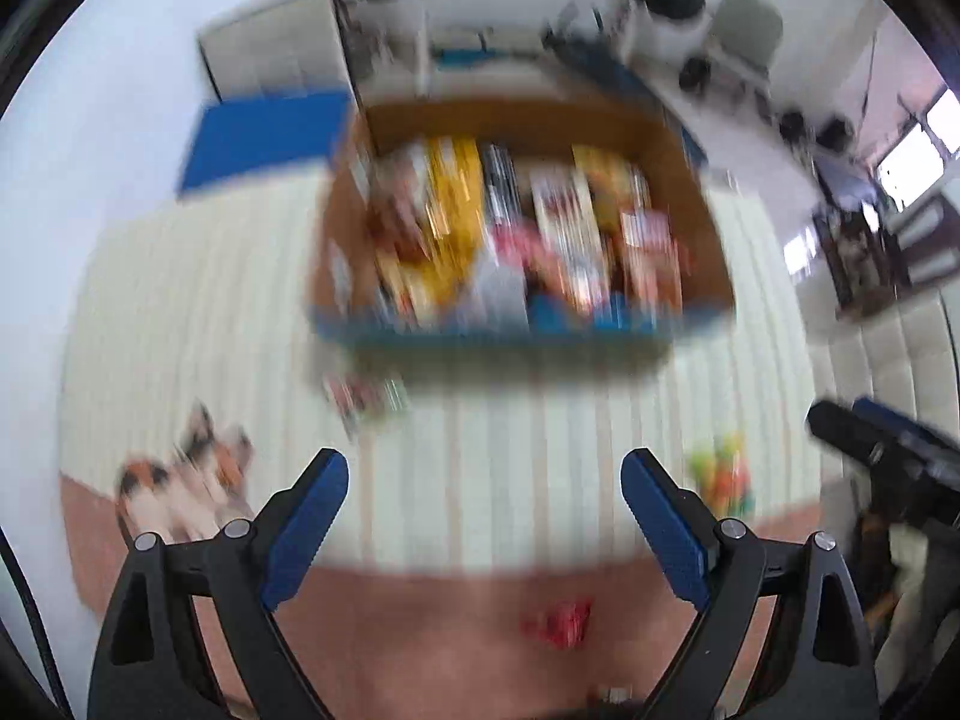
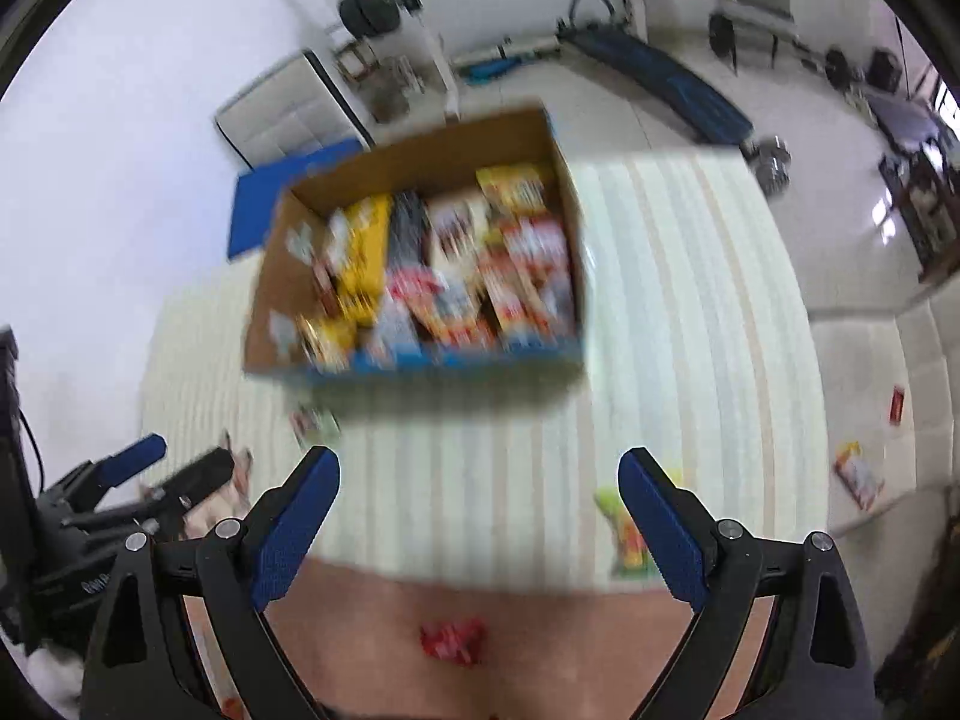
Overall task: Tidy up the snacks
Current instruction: 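Grasp the red triangle candy with the left tool while the right tool grasps the gumball bag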
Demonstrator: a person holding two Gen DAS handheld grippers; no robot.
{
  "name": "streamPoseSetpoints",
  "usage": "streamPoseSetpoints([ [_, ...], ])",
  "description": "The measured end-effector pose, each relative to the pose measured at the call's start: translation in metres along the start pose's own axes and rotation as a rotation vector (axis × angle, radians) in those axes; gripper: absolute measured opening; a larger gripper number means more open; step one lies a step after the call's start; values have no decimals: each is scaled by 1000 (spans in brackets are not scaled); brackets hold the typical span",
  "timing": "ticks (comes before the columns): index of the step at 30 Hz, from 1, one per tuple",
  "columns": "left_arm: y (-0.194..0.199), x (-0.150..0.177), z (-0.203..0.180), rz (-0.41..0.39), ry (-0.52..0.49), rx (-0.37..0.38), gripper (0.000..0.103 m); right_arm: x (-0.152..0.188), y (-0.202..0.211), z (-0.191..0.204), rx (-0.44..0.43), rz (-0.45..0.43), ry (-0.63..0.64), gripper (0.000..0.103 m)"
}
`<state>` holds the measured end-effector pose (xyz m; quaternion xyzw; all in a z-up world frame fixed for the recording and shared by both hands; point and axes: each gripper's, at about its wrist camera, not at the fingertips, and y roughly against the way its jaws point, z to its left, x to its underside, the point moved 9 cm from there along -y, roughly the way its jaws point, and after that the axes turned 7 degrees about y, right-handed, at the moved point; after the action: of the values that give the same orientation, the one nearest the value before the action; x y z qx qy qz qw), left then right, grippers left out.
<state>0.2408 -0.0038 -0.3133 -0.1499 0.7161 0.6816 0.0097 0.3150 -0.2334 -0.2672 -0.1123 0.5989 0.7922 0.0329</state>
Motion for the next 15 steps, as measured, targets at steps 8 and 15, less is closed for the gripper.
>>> streamPoseSetpoints([
  [8, -112, 143, -13, 436, 113, 79, 93, 127, -63, -69, 6, 248, -148, 96],
  [15, -160, 180, -24, 551, 233, 99, 93, 173, -95, -106, 7, 314, -219, 96],
])
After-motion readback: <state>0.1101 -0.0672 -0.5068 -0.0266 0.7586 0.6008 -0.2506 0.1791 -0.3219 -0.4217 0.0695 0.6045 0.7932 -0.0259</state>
